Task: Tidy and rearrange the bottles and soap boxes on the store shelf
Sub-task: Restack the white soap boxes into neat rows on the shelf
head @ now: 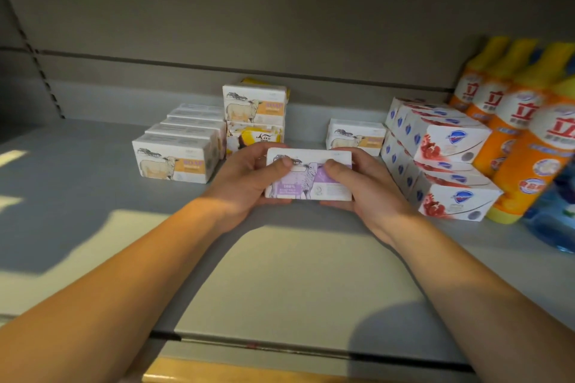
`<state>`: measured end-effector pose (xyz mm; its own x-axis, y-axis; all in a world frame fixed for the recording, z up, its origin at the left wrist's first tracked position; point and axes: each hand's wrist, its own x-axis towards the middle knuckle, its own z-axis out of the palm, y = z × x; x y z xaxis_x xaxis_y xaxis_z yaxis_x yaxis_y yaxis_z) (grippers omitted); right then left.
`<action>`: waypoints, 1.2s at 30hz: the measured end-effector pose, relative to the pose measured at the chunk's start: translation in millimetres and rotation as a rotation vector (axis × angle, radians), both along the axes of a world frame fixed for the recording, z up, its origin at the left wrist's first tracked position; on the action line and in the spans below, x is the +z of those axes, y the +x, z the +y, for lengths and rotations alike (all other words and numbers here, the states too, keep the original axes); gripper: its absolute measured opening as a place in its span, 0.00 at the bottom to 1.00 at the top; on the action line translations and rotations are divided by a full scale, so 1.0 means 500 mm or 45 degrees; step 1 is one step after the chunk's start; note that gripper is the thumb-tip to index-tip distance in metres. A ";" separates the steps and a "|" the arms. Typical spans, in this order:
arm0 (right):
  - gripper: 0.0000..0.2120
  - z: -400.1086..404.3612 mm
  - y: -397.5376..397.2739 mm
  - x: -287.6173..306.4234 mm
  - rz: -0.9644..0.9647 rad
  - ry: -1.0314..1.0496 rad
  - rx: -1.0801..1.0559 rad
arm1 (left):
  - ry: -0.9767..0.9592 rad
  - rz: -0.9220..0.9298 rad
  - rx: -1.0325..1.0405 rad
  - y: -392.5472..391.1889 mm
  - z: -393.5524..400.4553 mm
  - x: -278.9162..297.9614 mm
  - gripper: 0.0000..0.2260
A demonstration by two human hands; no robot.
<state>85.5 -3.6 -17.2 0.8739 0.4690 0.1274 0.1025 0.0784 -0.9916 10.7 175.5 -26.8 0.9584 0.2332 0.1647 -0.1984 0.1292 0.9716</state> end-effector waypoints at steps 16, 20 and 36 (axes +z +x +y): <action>0.02 -0.006 -0.005 0.005 -0.122 0.028 0.068 | 0.109 0.036 0.132 -0.008 0.006 0.013 0.15; 0.11 -0.018 -0.009 0.015 -0.255 0.057 0.065 | 0.125 0.159 0.115 -0.003 0.007 0.009 0.14; 0.19 -0.011 0.006 0.000 -0.045 0.155 0.144 | -0.233 -0.050 -0.051 -0.008 0.008 0.016 0.23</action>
